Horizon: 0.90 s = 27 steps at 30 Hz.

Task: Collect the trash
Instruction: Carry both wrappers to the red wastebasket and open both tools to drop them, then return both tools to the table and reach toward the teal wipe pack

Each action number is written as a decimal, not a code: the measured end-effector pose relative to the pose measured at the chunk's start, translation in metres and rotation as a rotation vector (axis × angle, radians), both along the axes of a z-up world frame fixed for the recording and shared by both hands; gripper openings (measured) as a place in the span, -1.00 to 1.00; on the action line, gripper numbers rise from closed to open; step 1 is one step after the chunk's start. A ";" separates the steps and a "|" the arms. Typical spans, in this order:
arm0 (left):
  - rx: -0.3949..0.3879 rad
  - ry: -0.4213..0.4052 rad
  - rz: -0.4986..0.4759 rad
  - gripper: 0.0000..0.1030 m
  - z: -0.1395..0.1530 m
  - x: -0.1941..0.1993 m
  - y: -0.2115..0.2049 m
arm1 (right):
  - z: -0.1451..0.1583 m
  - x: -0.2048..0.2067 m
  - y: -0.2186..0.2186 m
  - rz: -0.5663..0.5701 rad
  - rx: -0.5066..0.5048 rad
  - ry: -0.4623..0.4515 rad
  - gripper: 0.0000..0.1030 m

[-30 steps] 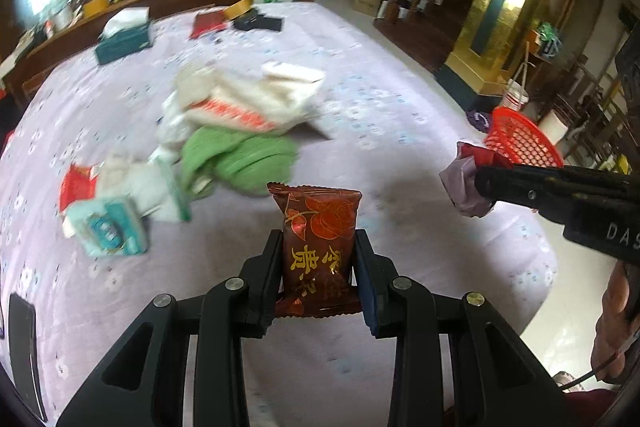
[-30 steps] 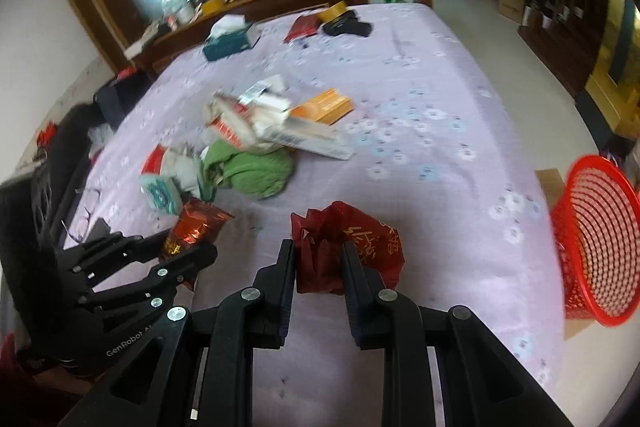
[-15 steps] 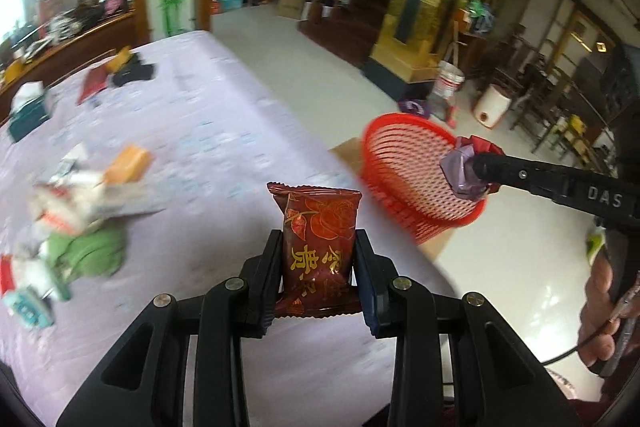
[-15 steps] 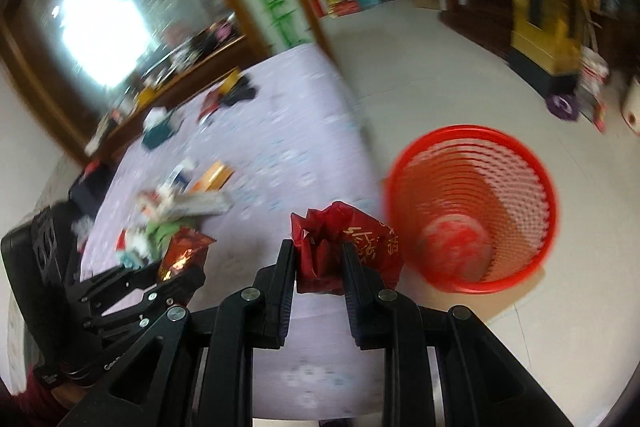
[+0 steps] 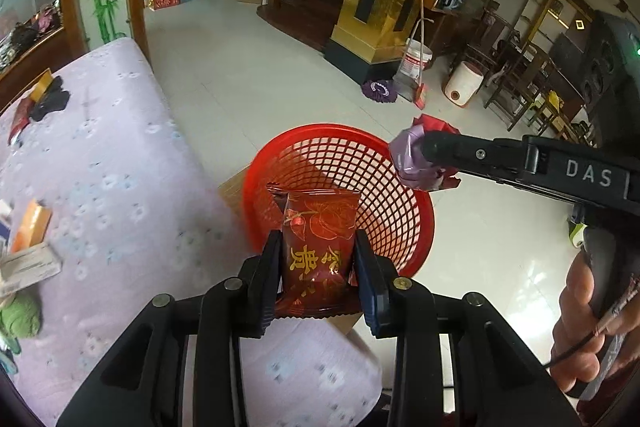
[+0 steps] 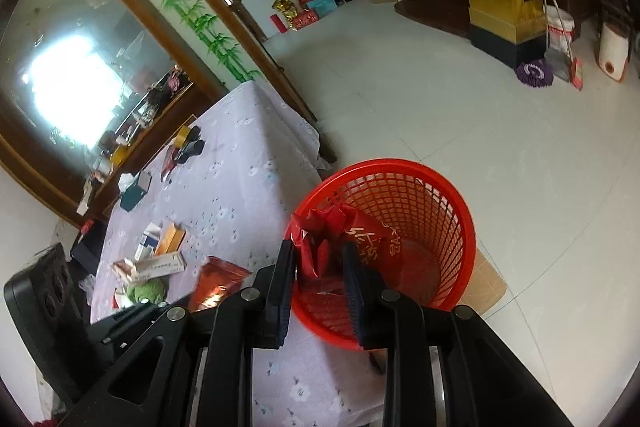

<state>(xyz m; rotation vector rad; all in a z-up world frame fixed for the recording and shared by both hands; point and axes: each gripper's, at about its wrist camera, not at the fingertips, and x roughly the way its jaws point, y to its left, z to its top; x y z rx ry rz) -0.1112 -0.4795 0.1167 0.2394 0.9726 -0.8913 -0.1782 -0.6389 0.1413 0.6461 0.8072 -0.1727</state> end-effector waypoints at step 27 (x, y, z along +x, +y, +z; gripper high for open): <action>-0.009 -0.087 0.268 0.37 0.016 0.004 0.093 | 0.012 0.022 0.040 0.110 -0.101 -0.013 0.40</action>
